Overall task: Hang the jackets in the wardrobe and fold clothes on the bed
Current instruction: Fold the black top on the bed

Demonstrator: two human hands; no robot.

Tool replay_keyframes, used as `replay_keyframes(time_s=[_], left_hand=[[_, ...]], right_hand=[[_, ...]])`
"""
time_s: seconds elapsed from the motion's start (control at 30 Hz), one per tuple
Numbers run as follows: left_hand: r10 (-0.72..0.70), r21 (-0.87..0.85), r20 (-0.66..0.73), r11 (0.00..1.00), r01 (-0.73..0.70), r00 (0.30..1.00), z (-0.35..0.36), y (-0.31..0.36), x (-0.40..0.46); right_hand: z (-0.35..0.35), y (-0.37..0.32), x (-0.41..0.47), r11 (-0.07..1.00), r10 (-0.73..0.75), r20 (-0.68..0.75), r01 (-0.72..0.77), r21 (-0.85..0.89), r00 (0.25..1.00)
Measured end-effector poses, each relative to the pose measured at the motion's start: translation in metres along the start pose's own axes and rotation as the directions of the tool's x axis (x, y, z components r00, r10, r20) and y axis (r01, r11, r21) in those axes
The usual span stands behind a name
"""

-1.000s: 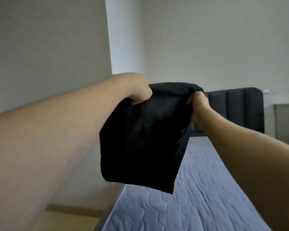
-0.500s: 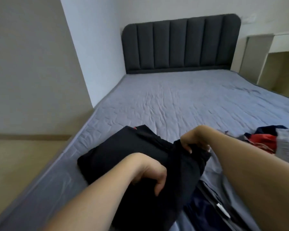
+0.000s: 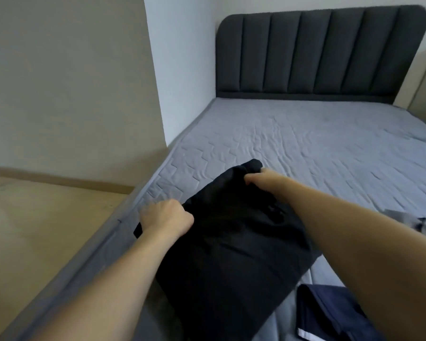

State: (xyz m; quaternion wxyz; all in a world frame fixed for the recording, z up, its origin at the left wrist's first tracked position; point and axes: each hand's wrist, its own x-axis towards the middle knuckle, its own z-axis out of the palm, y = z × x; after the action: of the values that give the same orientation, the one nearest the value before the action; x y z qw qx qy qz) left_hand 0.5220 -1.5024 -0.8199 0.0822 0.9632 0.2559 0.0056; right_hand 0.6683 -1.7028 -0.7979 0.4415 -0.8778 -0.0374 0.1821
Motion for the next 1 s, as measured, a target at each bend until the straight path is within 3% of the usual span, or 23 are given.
replay_keyframes(time_s=[0.1, 0.17, 0.3, 0.4, 0.53, 0.6, 0.7, 0.87, 0.93, 1.0], left_hand=[[-0.036, -0.189, 0.020, 0.981, 0.040, 0.999, 0.042, -0.018, 0.025], [-0.029, -0.259, -0.064, 0.966, 0.012, 0.998, 0.064, -0.028, 0.033], [0.009, -0.292, -0.280, 0.952, -0.094, 0.960, 0.077, -0.036, 0.041], [0.055, -0.318, -0.272, 0.937, -0.144, 0.961, 0.073, -0.023, 0.056], [0.166, -0.070, -0.225, 0.980, -0.186, 0.960, 0.081, 0.009, 0.072], [0.139, 0.032, -0.147, 0.990, -0.136, 0.979, 0.089, 0.009, 0.078], [0.057, 0.026, -0.047, 0.998, -0.056, 0.997, 0.094, -0.001, 0.085], [0.034, 0.119, -0.070, 0.993, -0.025, 0.997, 0.070, -0.002, 0.072], [0.111, 0.201, -0.174, 0.977, -0.075, 0.978, 0.061, 0.001, 0.051], [0.298, 0.167, -0.228, 0.950, -0.264, 0.927, 0.057, 0.020, 0.014]], right_hand=[[0.022, 0.018, 0.037, 0.994, 0.027, 0.047, -0.022, -0.110, 0.999], [0.032, 0.030, 0.058, 0.995, 0.030, 0.057, -0.024, -0.101, 0.998], [0.033, 0.039, 0.073, 0.978, -0.104, 0.016, 0.105, -0.179, 0.994], [0.013, 0.043, 0.076, 0.955, -0.151, -0.028, 0.139, -0.264, 0.988], [0.005, 0.070, 0.077, 0.927, -0.138, -0.153, 0.073, -0.368, 0.978], [0.015, 0.081, 0.079, 0.894, -0.115, -0.217, 0.006, -0.448, 0.969], [0.027, 0.080, 0.083, 0.854, -0.115, -0.266, -0.042, -0.519, 0.957], [0.021, 0.071, 0.090, 0.843, -0.189, -0.297, 0.000, -0.538, 0.936], [0.025, 0.075, 0.092, 0.801, -0.199, -0.310, -0.028, -0.598, 0.930], [0.036, 0.086, 0.098, 0.773, -0.177, -0.328, -0.075, -0.630, 0.928]])
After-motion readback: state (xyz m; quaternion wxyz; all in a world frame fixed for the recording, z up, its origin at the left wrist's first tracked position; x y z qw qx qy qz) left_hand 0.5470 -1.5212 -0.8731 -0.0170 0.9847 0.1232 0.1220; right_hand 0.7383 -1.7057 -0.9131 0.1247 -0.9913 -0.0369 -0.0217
